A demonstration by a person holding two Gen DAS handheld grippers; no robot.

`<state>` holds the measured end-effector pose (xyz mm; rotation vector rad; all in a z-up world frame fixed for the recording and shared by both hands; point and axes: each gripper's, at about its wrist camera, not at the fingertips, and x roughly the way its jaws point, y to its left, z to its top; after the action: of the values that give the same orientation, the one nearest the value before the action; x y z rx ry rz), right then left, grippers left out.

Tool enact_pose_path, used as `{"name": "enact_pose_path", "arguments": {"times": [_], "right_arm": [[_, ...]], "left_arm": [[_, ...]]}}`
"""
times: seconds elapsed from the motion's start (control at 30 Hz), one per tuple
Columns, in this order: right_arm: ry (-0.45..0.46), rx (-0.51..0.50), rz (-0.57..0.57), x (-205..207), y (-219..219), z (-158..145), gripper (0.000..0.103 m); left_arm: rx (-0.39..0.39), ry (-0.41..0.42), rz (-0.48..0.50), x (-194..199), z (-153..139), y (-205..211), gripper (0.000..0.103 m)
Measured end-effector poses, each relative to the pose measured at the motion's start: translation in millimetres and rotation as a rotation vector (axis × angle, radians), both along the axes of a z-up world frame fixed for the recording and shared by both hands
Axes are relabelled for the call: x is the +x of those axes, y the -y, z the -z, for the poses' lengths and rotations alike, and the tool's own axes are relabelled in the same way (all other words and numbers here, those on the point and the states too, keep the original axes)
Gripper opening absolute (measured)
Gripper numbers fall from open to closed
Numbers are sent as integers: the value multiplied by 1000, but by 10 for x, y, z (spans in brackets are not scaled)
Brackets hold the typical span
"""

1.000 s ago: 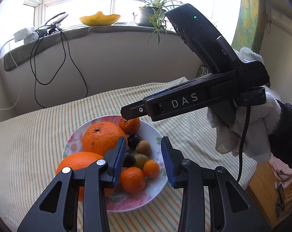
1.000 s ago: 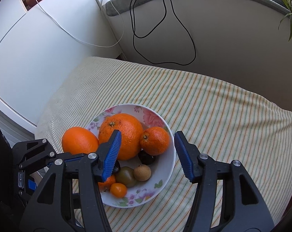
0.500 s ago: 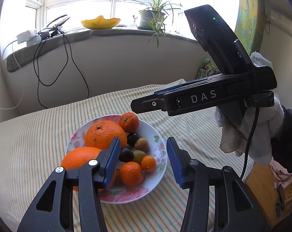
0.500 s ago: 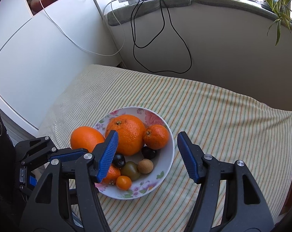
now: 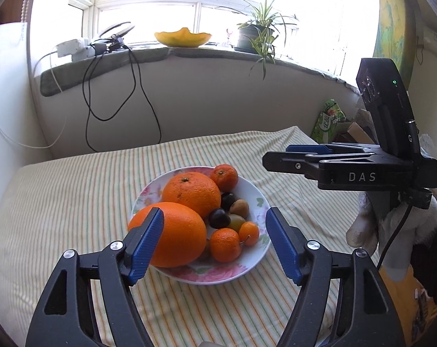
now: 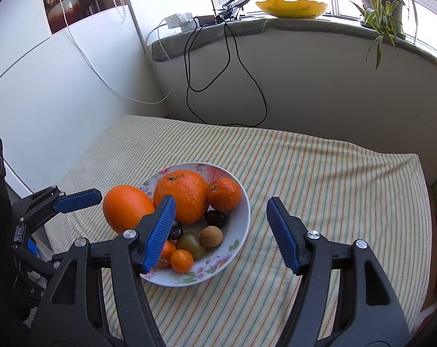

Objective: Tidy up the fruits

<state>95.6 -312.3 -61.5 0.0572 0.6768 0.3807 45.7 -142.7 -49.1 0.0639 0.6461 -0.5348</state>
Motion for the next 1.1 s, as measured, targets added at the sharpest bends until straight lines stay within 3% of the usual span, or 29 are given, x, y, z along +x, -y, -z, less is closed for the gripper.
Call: {"name": "enact_pose_path", "arguments": {"times": [0.13, 0.23, 0.33, 0.53, 1.1], "right_arm": [[22, 85, 37, -143, 129, 40, 68], [56, 91, 55, -268, 165, 29, 69], [98, 67, 69, -394, 153, 9, 92], [137, 16, 112, -587, 92, -8, 100], [125, 44, 155, -642, 153, 43, 101]], "left_arm": [[3, 4, -16, -29, -5, -28, 77], [6, 4, -31, -59, 8, -38, 79], [7, -1, -50, -84, 31, -46, 80], [13, -9, -88, -105, 72, -85, 80], [7, -10, -110, -122, 89, -172, 80]]}}
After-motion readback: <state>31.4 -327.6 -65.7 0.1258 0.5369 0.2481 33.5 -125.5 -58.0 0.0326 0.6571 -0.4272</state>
